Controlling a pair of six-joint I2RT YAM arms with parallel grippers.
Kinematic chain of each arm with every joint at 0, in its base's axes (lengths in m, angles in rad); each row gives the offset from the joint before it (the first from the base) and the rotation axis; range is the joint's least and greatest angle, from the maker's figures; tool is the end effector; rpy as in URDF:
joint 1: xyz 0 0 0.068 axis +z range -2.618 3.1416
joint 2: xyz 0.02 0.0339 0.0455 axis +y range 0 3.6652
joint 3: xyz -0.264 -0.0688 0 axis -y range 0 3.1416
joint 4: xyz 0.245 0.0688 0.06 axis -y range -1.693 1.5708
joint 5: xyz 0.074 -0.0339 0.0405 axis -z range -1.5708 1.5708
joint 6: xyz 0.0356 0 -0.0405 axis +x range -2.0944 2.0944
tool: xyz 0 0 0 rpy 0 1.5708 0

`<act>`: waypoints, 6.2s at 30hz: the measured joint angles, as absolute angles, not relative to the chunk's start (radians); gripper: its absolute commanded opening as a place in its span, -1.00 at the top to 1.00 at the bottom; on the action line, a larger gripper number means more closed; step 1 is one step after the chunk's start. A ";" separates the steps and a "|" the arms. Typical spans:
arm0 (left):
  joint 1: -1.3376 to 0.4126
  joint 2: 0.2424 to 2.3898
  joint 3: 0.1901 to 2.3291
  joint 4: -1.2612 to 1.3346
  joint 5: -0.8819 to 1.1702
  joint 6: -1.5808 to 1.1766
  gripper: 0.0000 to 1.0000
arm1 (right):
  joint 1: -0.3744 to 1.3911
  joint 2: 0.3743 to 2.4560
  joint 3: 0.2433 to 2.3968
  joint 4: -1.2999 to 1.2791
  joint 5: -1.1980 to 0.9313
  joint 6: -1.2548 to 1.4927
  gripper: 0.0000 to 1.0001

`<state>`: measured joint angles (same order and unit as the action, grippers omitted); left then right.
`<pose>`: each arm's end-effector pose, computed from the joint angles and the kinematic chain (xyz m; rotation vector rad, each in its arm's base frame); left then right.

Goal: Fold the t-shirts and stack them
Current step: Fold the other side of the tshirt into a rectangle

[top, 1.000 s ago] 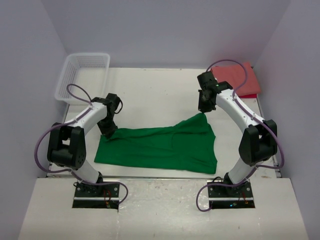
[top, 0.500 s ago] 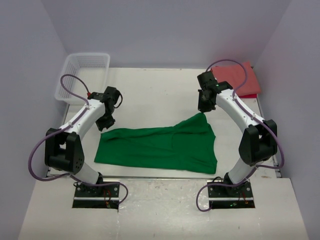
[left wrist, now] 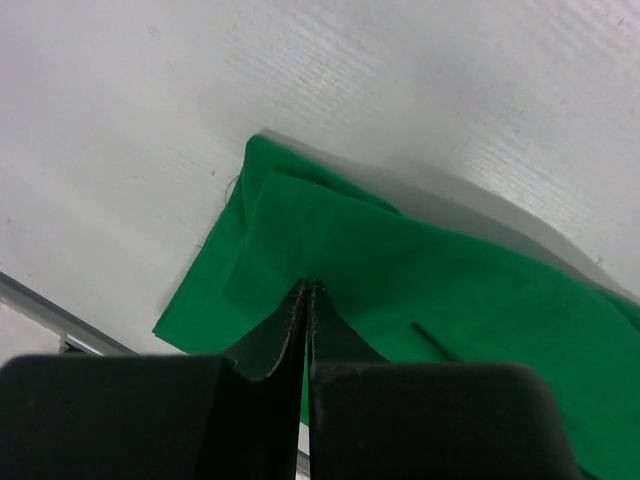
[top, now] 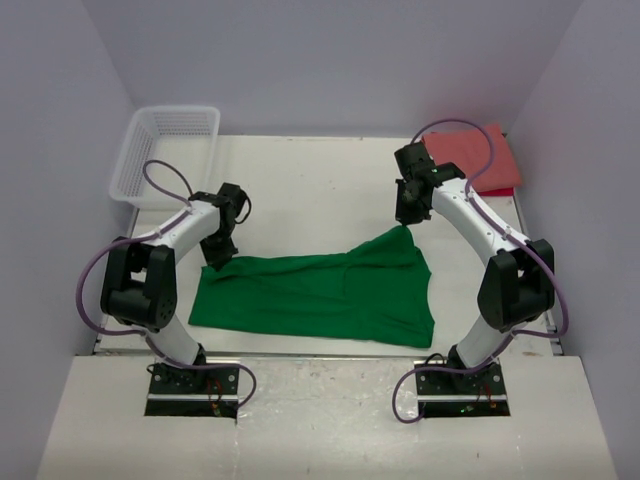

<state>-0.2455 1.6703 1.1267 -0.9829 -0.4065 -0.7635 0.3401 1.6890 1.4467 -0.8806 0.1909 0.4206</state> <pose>0.2863 -0.0572 0.1942 -0.7469 2.7680 0.4866 0.3327 0.1106 0.2769 0.1648 2.6522 -0.0115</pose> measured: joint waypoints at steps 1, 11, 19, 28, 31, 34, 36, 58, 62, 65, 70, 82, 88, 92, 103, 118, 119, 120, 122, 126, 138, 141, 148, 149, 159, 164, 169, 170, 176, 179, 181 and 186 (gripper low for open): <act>-0.245 1.670 1.117 -0.982 -0.398 -0.764 1.00 | 0.340 1.689 1.447 -0.880 0.191 0.420 1.00; -0.263 1.632 1.007 -0.965 -0.319 -0.775 1.00 | 0.342 1.689 1.447 -0.873 0.190 0.418 1.00; -0.265 1.661 1.008 -0.968 -0.335 -0.780 1.00 | 0.347 1.689 1.424 -0.865 0.190 0.418 1.00; -0.271 1.440 1.115 -0.984 -0.394 -0.770 0.14 | 0.349 1.689 1.423 -0.865 0.190 0.418 1.00; -0.267 1.376 1.126 -0.974 -0.399 -0.763 0.14 | 0.351 1.689 1.423 -0.865 0.190 0.418 1.00; -0.233 1.385 1.118 -0.952 -0.379 -0.738 0.27 | 0.354 1.687 1.423 -0.865 0.190 0.417 1.00; -0.192 1.407 1.088 -0.923 -0.351 -0.714 0.34 | 0.356 1.686 1.423 -0.865 0.190 0.417 1.00; 0.014 1.484 0.871 -0.682 -0.078 -0.549 0.01 | 0.370 1.667 1.422 -0.860 0.187 0.406 1.00; 0.031 1.511 0.869 -0.659 -0.065 -0.538 0.12 | 0.371 1.665 1.422 -0.860 0.186 0.406 1.00; 0.039 1.522 0.869 -0.648 -0.059 -0.534 0.29 | 0.373 1.665 1.422 -0.860 0.186 0.406 1.00; 0.055 1.532 0.869 -0.640 -0.054 -0.530 0.68 | 0.375 1.665 1.422 -0.860 0.187 0.406 1.00; 0.058 1.439 0.906 -0.680 -0.071 -0.529 1.00 | 0.386 1.664 1.422 -0.865 0.199 0.410 1.00; 0.058 1.298 0.970 -0.707 -0.090 -0.528 1.00 | 0.386 1.641 1.422 -0.887 0.234 0.422 1.00; 0.058 1.309 1.016 -0.714 -0.091 -0.528 1.00 | 0.386 1.624 1.434 -0.911 0.264 0.424 1.00; 0.057 1.544 1.182 -0.702 -0.095 -0.530 1.00 | 0.358 1.734 1.624 -0.929 0.279 0.405 1.00; 0.057 1.693 1.283 -0.638 -0.109 -0.540 1.00 | 0.305 1.820 1.744 -0.928 0.276 0.364 1.00; 0.057 1.703 1.293 -0.636 -0.109 -0.540 1.00 | 0.304 1.827 1.760 -0.928 0.274 0.362 1.00; 0.057 1.712 1.302 -0.633 -0.109 -0.540 1.00 | 0.304 1.833 1.772 -0.927 0.274 0.360 1.00; 0.057 1.732 1.320 -0.629 -0.109 -0.540 1.00 | 0.303 1.849 1.792 -0.928 0.271 0.355 1.00; 0.057 1.775 1.349 -0.629 -0.112 -0.540 1.00 | 0.301 1.881 1.817 -0.931 0.271 0.347 1.00; 0.056 1.800 1.356 -0.667 -0.131 -0.558 1.00 | 0.303 1.868 1.772 -0.943 0.261 0.359 1.00; 0.051 1.794 1.348 -0.688 -0.141 -0.564 1.00 | 0.315 1.803 1.669 -0.949 0.254 0.377 1.00; 0.003 1.748 1.302 -0.801 -0.230 -0.587 1.00 | 0.391 1.614 1.467 -0.973 0.244 0.439 1.00; -0.004 1.747 1.296 -0.818 -0.243 -0.591 1.00 | 0.403 1.585 1.441 -0.976 0.244 0.448 1.00; -0.022 1.712 1.144 -0.948 -0.331 -0.654 1.00 | 0.442 1.395 1.208 -1.000 0.219 0.560 1.00; -0.022 1.695 1.135 -0.985 -0.368 -0.682 1.00 | 0.446 1.357 1.113 -1.026 0.206 0.612 1.00; -0.022 1.692 1.131 -0.990 -0.375 -0.693 1.00 | 0.450 1.331 1.041 -1.024 0.190 0.642 1.00; -0.022 1.692 1.131 -0.990 -0.376 -0.694 1.00 | 0.452 1.328 1.031 -1.024 0.189 0.646 1.00; -0.022 1.692 1.129 -0.991 -0.383 -0.696 1.00 | 0.455 1.313 1.003 -1.024 0.187 0.666 1.00; -0.022 1.692 1.114 -0.991 -0.382 -0.696 1.00 | 0.459 1.294 0.988 -1.022 0.187 0.678 1.00; -0.022 1.692 1.097 -0.989 -0.382 -0.696 1.00 | 0.465 1.285 0.973 -1.019 0.187 0.685 1.00; -0.022 1.703 1.065 -0.989 -0.378 -0.696 1.00 | 0.486 1.281 0.931 -1.017 0.179 0.701 1.00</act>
